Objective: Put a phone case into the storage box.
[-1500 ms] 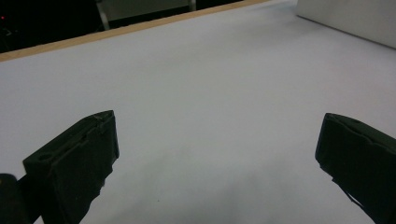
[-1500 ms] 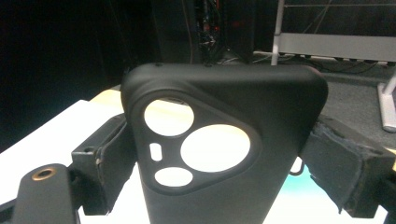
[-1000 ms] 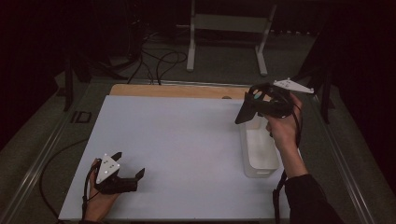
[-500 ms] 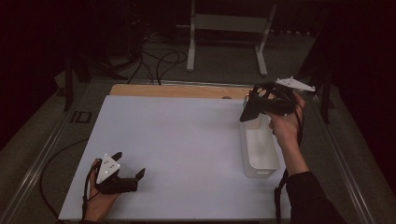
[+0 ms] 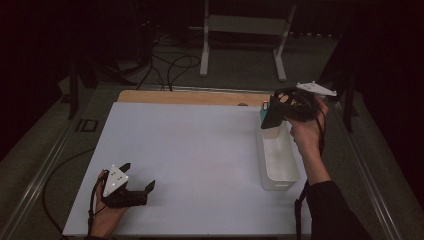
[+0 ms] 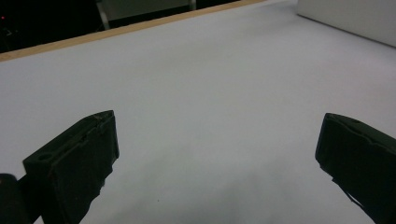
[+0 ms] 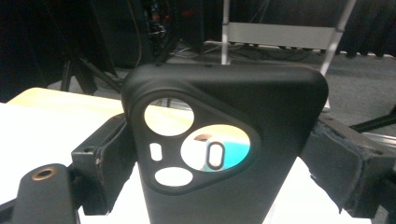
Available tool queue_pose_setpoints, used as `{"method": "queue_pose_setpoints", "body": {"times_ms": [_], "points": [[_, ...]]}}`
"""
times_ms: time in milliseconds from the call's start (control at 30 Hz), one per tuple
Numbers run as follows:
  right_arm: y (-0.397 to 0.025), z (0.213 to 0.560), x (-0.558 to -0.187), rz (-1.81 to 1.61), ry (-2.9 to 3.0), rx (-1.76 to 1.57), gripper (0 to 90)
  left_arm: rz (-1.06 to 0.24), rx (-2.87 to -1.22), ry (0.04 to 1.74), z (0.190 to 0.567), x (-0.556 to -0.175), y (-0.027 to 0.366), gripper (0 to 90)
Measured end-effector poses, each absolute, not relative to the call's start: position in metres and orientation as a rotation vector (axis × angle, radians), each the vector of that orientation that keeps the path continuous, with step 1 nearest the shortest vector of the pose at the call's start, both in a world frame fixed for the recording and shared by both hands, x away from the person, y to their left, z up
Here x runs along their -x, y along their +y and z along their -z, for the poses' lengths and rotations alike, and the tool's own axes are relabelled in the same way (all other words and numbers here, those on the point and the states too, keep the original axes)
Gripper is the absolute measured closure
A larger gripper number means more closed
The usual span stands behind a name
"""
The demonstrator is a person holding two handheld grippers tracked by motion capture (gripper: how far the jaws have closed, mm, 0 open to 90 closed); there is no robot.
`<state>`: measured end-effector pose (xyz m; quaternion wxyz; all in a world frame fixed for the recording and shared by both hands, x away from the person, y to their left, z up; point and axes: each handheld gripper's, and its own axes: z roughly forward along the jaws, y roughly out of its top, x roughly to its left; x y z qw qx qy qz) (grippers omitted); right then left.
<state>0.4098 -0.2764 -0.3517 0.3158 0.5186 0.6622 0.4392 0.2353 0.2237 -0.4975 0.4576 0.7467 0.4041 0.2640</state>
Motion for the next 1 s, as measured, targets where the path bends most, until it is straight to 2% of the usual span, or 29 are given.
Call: {"method": "queue_pose_setpoints", "body": {"times_ms": [1000], "points": [[-0.272, 0.390, -0.435, -0.992, 1.767, -1.461, 13.9, -0.652, -1.837, 0.994, 0.497, -0.235, 0.224, 0.0]]}}
